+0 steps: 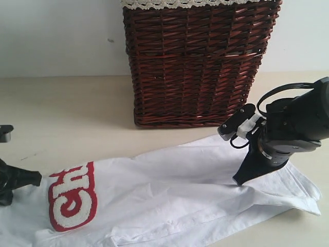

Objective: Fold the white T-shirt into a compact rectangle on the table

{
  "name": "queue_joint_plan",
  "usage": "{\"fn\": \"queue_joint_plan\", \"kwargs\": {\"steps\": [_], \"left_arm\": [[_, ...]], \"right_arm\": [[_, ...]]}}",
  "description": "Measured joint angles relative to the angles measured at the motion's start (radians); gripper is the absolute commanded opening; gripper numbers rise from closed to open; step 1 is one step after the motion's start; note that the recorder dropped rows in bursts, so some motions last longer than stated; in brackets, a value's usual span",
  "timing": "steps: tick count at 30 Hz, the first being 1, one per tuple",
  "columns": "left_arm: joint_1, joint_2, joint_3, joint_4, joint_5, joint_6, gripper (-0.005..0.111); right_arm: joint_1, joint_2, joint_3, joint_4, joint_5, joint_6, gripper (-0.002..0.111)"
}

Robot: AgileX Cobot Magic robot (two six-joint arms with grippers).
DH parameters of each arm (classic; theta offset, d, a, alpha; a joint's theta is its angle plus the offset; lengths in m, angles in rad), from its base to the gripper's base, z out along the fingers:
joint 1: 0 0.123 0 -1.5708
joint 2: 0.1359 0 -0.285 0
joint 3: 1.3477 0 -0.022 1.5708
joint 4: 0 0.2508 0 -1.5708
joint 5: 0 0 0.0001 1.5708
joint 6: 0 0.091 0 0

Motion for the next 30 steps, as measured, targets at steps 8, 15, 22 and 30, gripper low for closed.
{"fn": "queue_joint_plan", "kwargs": {"steps": [8, 15, 22, 30], "left_arm": [[0.012, 0.110, -0.157, -0.101, -0.010, 0.134, 0.004], [-0.002, -0.048, -0.179, -0.372, -0.009, 0.374, 0.004], [-0.154, -0.071, -0.031, -0.588, -0.011, 0.574, 0.000], [-0.202, 0.043, 0.031, -0.474, -0.030, 0.434, 0.000]], "right_arm": [[-0.004, -0.011, -0.016, 0.030, -0.006, 0.018, 0.000], [-0.008, -0.065, -0.016, 0.079, -0.065, 0.034, 0.000], [0.013, -0.206, -0.009, 0.267, -0.203, -0.056, 0.000], [0.084, -0.296, -0.005, 0.358, -0.185, -0.145, 0.000]]}}
